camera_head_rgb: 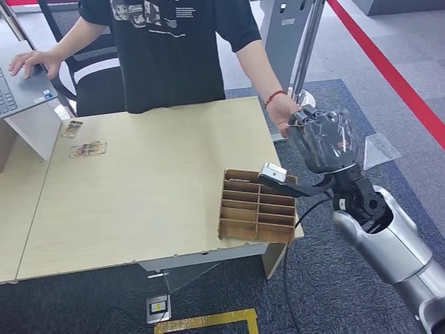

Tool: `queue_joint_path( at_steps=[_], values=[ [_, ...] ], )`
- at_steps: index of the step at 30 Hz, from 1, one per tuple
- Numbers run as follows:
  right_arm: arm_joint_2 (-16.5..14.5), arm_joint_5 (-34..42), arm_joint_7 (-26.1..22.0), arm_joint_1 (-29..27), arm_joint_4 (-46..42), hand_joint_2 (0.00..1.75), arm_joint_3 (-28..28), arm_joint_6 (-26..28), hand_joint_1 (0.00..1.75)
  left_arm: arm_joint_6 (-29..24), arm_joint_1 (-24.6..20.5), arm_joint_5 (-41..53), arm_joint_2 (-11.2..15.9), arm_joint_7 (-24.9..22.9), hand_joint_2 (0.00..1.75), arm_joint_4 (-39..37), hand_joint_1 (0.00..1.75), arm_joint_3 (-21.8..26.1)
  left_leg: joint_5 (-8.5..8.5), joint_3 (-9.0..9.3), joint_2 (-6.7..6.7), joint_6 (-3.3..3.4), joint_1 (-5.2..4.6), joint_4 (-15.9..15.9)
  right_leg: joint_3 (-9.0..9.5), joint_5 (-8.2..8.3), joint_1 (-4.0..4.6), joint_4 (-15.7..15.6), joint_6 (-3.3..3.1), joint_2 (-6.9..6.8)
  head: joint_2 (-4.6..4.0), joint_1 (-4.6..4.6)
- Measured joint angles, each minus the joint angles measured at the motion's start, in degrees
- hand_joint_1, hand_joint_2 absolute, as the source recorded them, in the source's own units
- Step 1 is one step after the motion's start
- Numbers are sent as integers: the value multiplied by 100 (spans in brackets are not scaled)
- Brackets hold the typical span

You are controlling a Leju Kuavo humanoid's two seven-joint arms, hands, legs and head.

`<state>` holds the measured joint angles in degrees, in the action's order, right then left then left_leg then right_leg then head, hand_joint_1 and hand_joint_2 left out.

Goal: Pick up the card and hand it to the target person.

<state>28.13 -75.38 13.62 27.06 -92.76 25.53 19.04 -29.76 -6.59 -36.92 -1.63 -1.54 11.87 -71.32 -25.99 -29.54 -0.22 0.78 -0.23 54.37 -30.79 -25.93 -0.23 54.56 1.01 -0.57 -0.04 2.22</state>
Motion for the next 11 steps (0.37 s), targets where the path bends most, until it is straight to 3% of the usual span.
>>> queue_joint_path(
  at_steps=[3, 7, 11],
  values=[
    [-175, -134, 1, 273, 439, 175, 110, 132, 175, -11, -3, 12, -4, -4, 175, 0, 0, 0, 1, 1, 0, 0, 0, 0, 0, 0, 0, 1, 0, 0, -1, 0],
    [-430, -161, -53, 660, 1152, 175, 283, 269, 1, -22, -6, 11, -5, -24, 175, 0, 0, 0, 2, 1, -2, 0, 0, 0, 0, 1, 0, 3, -1, -2, -1, 0],
    [-647, 103, -148, 919, 1766, 175, 406, 421, 0, -36, -8, -6, -6, -32, 175, 0, 0, 0, 3, 0, -4, 1, 0, 1, 0, 0, 0, 3, -1, -6, -1, 0]
  ],
)
